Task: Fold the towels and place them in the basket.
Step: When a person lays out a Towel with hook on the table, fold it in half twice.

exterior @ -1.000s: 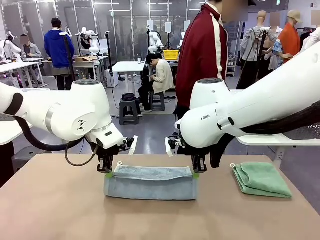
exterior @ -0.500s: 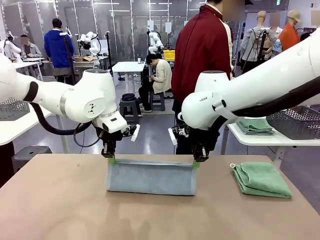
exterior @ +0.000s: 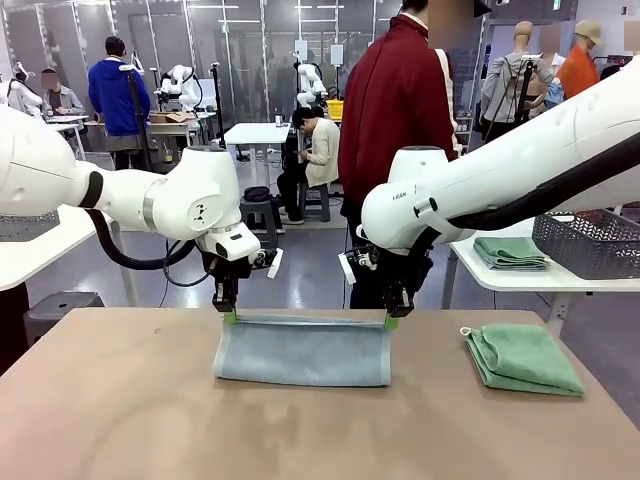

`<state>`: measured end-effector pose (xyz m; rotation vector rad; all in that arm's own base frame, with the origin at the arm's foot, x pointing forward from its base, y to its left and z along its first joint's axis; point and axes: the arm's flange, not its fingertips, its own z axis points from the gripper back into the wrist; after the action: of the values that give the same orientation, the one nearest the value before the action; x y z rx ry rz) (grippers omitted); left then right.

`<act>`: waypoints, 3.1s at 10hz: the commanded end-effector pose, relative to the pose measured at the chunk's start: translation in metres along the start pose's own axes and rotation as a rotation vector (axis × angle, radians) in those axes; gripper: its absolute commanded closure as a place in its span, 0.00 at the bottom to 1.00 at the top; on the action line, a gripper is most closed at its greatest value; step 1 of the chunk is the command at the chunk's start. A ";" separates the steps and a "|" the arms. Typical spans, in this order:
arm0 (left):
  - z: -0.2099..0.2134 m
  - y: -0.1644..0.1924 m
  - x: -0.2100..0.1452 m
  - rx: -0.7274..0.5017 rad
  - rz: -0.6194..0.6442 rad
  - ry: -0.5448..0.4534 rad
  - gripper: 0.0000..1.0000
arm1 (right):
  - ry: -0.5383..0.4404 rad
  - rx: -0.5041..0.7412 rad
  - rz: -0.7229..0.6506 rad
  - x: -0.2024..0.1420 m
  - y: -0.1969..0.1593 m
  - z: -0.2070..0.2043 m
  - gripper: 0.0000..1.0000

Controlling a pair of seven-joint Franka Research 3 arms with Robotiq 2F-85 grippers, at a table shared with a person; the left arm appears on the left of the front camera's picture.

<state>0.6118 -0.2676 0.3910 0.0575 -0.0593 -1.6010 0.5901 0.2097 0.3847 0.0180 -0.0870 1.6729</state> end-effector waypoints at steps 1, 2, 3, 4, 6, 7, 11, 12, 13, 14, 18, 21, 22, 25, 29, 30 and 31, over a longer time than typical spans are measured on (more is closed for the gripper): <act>-0.006 0.016 -0.011 -0.046 -0.006 -0.010 0.93 | 0.024 -0.001 0.012 -0.015 -0.010 -0.015 0.96; -0.017 0.020 -0.013 -0.043 -0.003 -0.019 0.93 | 0.028 -0.007 0.007 -0.021 -0.013 -0.029 0.96; -0.027 0.023 -0.014 -0.045 0.001 -0.019 0.93 | 0.028 -0.027 0.006 -0.023 -0.015 -0.038 0.96; -0.035 0.023 -0.015 -0.028 0.005 -0.026 0.93 | 0.026 -0.050 0.005 -0.022 -0.017 -0.047 0.96; -0.048 0.025 -0.013 -0.006 0.016 -0.020 0.93 | 0.024 -0.080 0.000 -0.021 -0.022 -0.060 0.96; -0.051 0.026 -0.015 0.003 0.024 -0.015 0.93 | 0.035 -0.092 -0.003 -0.023 -0.025 -0.065 0.96; -0.057 0.031 -0.020 0.008 0.038 0.000 0.93 | 0.013 -0.091 0.002 -0.023 -0.029 -0.073 0.96; -0.059 0.031 -0.021 0.016 0.039 -0.002 0.82 | 0.012 -0.107 0.015 -0.021 -0.029 -0.072 0.96; -0.058 0.031 -0.021 0.025 0.041 0.003 0.73 | 0.011 -0.124 0.026 -0.020 -0.029 -0.071 0.91; -0.058 0.031 -0.022 0.038 0.042 0.007 0.62 | 0.010 -0.137 0.029 -0.020 -0.030 -0.070 0.84; -0.044 0.027 -0.027 0.170 0.043 0.013 0.24 | 0.031 -0.244 0.066 -0.017 -0.028 -0.059 0.45; 0.030 0.002 -0.032 0.142 0.014 -0.099 0.15 | -0.044 -0.193 -0.060 0.005 -0.014 0.005 0.37; 0.060 -0.012 -0.039 0.134 0.017 -0.140 0.15 | -0.035 -0.193 -0.142 0.014 -0.003 0.037 0.37; 0.119 -0.050 -0.081 0.137 0.072 -0.271 0.15 | 0.010 -0.295 -0.561 0.023 0.046 0.127 0.37; 0.121 -0.070 -0.140 0.125 0.107 -0.508 0.15 | -0.074 -0.002 -0.994 0.012 0.115 0.153 0.37; 0.114 -0.073 -0.147 0.132 0.116 -0.529 0.15 | -0.122 0.045 -1.080 0.006 0.126 0.156 0.37; 0.108 -0.075 -0.150 0.134 0.109 -0.550 0.15 | -0.180 -0.015 -1.139 0.001 0.138 0.161 0.37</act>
<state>0.5433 -0.1128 0.4989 -0.2591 -0.5553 -1.4448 0.4577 0.1910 0.5343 0.1405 -0.0784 0.6293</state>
